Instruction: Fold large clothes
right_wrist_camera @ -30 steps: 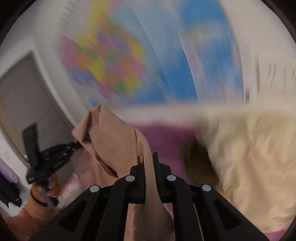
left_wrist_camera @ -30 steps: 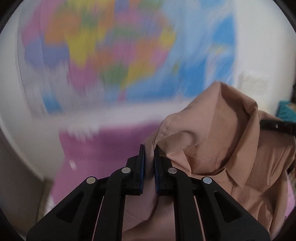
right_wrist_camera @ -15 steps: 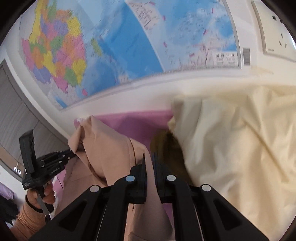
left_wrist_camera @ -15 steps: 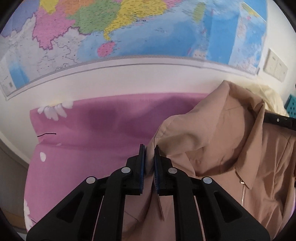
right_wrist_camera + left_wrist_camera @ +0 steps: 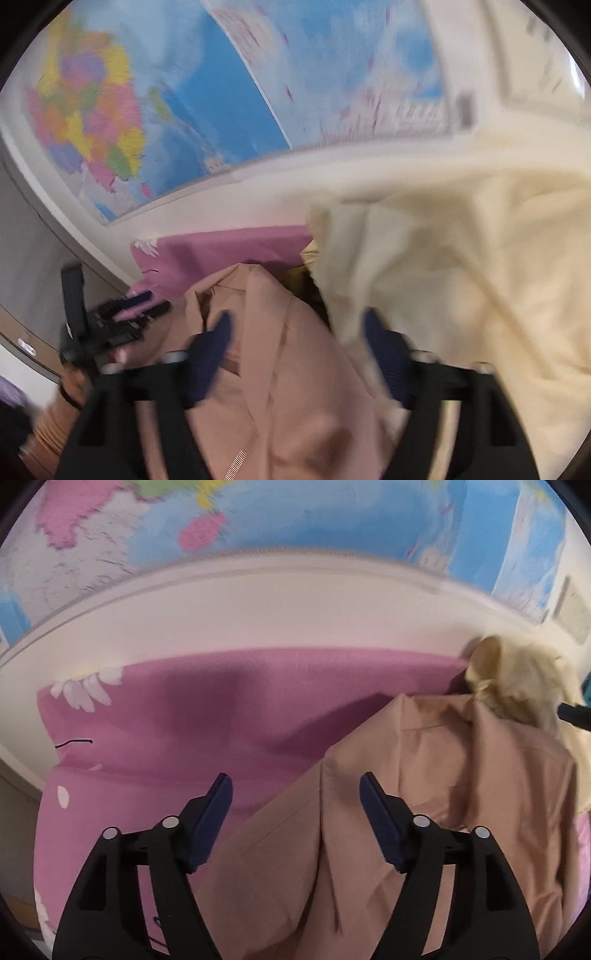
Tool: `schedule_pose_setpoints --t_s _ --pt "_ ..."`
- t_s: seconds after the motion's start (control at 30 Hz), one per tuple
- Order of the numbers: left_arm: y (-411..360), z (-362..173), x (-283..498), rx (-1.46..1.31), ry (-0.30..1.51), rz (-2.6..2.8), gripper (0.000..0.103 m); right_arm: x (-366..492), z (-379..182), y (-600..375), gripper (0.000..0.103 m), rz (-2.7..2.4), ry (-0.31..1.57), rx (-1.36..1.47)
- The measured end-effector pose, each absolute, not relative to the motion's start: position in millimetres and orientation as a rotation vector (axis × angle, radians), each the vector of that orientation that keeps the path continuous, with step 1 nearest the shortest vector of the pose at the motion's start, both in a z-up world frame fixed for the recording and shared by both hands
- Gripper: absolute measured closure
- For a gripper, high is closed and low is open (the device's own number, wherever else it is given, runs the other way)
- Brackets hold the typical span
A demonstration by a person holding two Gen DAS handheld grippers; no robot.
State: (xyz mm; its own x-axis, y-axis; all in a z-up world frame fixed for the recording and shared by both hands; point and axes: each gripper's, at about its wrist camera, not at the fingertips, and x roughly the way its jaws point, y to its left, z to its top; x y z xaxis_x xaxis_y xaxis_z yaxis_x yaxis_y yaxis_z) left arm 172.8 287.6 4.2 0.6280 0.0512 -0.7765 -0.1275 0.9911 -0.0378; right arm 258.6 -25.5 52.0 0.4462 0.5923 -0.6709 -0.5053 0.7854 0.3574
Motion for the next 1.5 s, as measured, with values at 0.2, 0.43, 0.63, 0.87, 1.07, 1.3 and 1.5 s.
schedule_pose_setpoints --t_s 0.2,0.43,0.63,0.87,1.07,1.3,1.5 --pt "276.7 36.9 123.7 -0.06 0.805 0.017 0.026 188.0 61.6 -86.5 0.018 0.729 0.855 0.077" --pt "226.1 53.8 56.7 0.015 0.75 -0.147 0.018 82.5 7.5 -135.1 0.012 0.717 0.983 0.022" --pt "188.5 42.4 26.8 0.067 0.752 -0.234 0.018 12.0 -39.3 -151.2 0.005 0.718 1.094 0.016" --pt "150.8 29.7 13.9 0.083 0.778 -0.314 0.018 -8.6 -53.4 -168.5 0.1 0.742 1.116 0.093" --pt "132.7 37.9 3.6 0.087 0.757 -0.36 0.018 6.6 22.2 -235.9 0.1 0.648 0.874 0.249" --pt "96.4 26.0 9.1 0.104 0.784 -0.421 0.015 56.1 5.9 -284.4 0.092 0.527 0.887 0.39" --pt "61.5 -1.8 15.5 0.137 0.852 -0.458 0.015 51.6 -43.9 -287.1 0.025 0.463 0.987 0.415"
